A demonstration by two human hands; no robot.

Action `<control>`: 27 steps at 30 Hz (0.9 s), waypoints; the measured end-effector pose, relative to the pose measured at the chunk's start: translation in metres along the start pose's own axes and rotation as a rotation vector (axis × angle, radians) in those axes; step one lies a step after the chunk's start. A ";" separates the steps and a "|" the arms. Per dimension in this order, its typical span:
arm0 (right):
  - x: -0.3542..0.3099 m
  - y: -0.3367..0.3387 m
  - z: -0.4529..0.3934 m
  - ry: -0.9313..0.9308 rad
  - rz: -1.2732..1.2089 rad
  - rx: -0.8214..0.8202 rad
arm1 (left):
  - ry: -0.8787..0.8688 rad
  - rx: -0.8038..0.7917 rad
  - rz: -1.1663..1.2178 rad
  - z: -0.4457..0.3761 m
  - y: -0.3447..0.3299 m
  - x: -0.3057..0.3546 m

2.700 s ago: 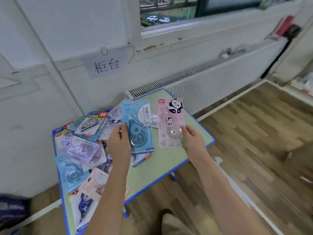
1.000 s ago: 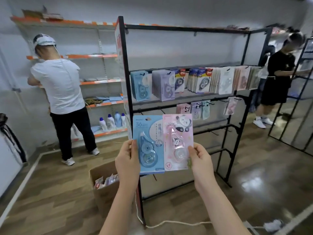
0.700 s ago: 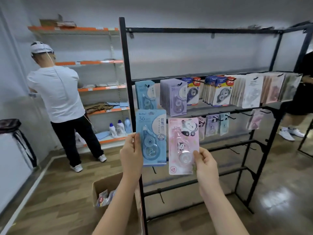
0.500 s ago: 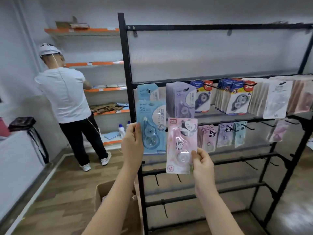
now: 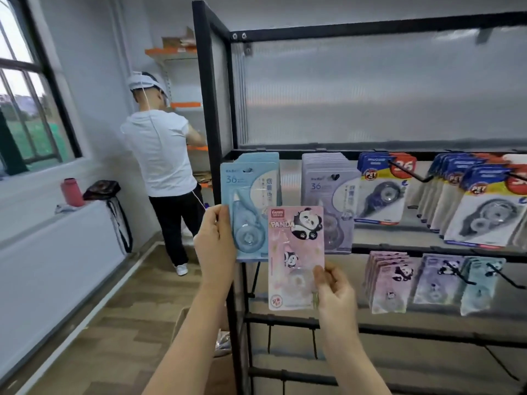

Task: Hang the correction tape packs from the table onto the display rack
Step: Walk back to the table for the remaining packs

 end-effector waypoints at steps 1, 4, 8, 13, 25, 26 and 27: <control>0.001 0.001 -0.002 0.002 -0.018 -0.004 | 0.003 0.008 0.010 0.000 -0.001 0.000; 0.004 0.003 -0.006 0.006 -0.063 -0.014 | 0.000 0.038 0.014 -0.001 -0.003 -0.004; 0.007 0.006 -0.005 0.026 -0.125 -0.017 | 0.024 0.051 0.049 0.003 -0.001 -0.013; 0.011 0.007 0.001 0.038 -0.119 -0.022 | 0.043 -0.016 0.023 -0.001 -0.011 -0.021; 0.018 0.029 0.054 -0.043 0.001 0.059 | 0.130 -0.169 -0.120 -0.017 -0.035 -0.022; 0.019 0.033 0.060 -0.048 0.019 0.076 | 0.147 -0.201 -0.150 -0.011 -0.031 -0.021; 0.020 0.038 0.066 -0.052 0.034 0.095 | 0.160 -0.231 -0.171 -0.005 -0.026 -0.021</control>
Point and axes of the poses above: each hand's wrist, its own z-axis away from the middle knuckle, its own y-axis out of the back of the hand, x = y × z, the point moved 3 cm from there along -z, towards the middle knuckle, and after that the axes turned 3 degrees about -z, right-handed, at the moved point
